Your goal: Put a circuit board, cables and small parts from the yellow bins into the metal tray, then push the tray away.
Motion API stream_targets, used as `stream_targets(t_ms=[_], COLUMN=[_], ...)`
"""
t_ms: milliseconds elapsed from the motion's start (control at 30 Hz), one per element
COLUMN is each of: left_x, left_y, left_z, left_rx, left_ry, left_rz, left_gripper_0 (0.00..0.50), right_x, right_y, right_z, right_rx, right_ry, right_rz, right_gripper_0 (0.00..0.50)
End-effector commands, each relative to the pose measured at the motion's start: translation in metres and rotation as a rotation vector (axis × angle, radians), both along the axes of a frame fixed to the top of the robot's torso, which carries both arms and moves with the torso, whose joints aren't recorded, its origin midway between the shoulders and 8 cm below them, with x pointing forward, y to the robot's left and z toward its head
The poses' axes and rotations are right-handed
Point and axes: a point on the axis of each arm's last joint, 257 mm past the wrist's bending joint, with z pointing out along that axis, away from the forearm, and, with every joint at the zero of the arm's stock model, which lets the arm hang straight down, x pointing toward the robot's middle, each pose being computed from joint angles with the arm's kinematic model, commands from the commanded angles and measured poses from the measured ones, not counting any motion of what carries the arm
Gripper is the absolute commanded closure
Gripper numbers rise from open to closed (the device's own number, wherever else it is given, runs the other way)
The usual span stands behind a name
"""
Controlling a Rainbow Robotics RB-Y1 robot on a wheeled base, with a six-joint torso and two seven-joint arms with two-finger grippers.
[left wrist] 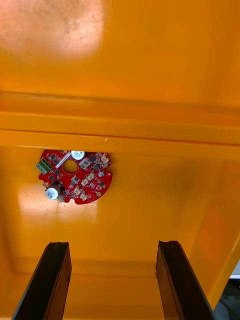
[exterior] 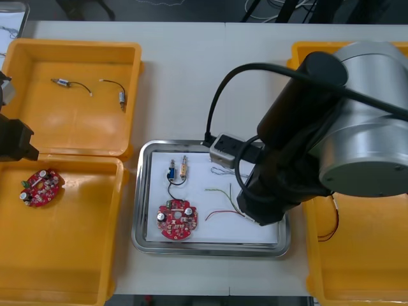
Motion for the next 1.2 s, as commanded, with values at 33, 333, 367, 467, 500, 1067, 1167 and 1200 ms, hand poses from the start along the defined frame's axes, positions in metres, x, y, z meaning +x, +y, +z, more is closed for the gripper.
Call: stream_targets(t_ms=[33, 333, 367, 467, 500, 1067, 1167, 1200], left_x=[-0.016, -0.026, -0.026, -0.027, -0.027, -0.021, -0.022, -0.022], left_y=[0.023, 0.024, 0.024, 0.022, 0.022, 0.011, 0.010, 0.010], left_z=[0.005, -0.005, -0.006, -0.008, -0.007, -0.004, -0.005, -0.005], left_rx=[0.060, 0.065, 0.065, 0.061, 0.064, 0.059, 0.058, 0.058], left_ry=[-0.003, 0.004, 0.003, 0.004, 0.001, -0.040, -0.038, -0.038], left_rz=[-0.001, -0.013, -0.013, -0.016, -0.021, -0.047, -0.052, -0.052], left_gripper_0=[0.000, 0.000, 0.000, 0.000, 0.000, 0.000, 0.000, 0.000], right_x=[-0.006, -0.016, -0.018, -0.023, -0.026, -0.037, -0.038, -0.040], right_y=[0.023, 0.021, 0.020, 0.018, 0.017, 0.049, 0.052, 0.054], right_z=[-0.007, -0.045, -0.050, -0.065, -0.070, -0.103, -0.107, -0.108], right_rx=[-0.070, -0.223, -0.236, -0.267, -0.278, -0.258, -0.249, -0.245], right_ry=[-0.045, -0.078, -0.081, -0.070, -0.059, -0.063, -0.067, -0.064], right_rz=[0.198, 0.399, 0.404, 0.416, 0.424, 0.433, 0.430, 0.433], right_gripper_0=[0.000, 0.000, 0.000, 0.000, 0.000, 0.000, 0.000, 0.000])
